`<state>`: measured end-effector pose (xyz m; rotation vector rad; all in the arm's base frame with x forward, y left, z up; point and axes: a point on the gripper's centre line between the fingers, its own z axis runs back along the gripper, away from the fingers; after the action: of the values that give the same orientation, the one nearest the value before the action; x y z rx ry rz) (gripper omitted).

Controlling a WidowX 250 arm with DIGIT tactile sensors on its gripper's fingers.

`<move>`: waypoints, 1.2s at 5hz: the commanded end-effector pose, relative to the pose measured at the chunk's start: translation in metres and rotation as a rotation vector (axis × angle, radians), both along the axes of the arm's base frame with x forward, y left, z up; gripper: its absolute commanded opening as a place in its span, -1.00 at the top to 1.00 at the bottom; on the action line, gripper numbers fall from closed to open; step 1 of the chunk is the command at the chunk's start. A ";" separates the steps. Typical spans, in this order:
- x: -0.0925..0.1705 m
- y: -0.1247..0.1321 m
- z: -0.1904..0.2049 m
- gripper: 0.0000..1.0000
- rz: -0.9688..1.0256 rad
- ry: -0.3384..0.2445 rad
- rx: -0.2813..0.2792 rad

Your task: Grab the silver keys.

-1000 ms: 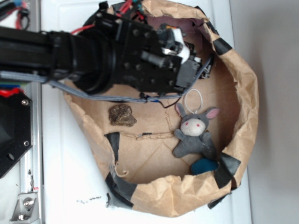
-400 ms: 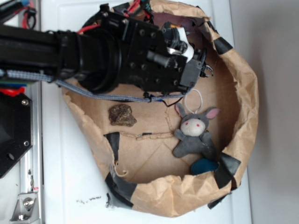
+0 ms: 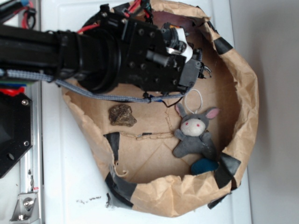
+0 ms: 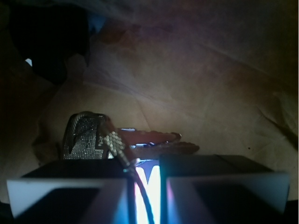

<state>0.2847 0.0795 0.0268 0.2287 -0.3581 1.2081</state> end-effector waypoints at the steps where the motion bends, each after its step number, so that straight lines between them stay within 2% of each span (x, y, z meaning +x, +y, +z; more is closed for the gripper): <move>1: 0.000 0.009 0.026 1.00 -0.007 -0.047 0.004; 2: 0.000 0.009 0.030 1.00 -0.028 -0.034 -0.004; 3: -0.003 -0.005 0.059 1.00 -0.219 0.070 -0.132; 4: -0.020 -0.036 0.107 1.00 -0.462 0.151 -0.374; 5: -0.036 -0.051 0.158 1.00 -0.614 0.164 -0.434; 6: -0.038 -0.062 0.183 1.00 -0.686 0.207 -0.427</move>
<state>0.2397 -0.0013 0.1864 -0.1210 0.0840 0.5623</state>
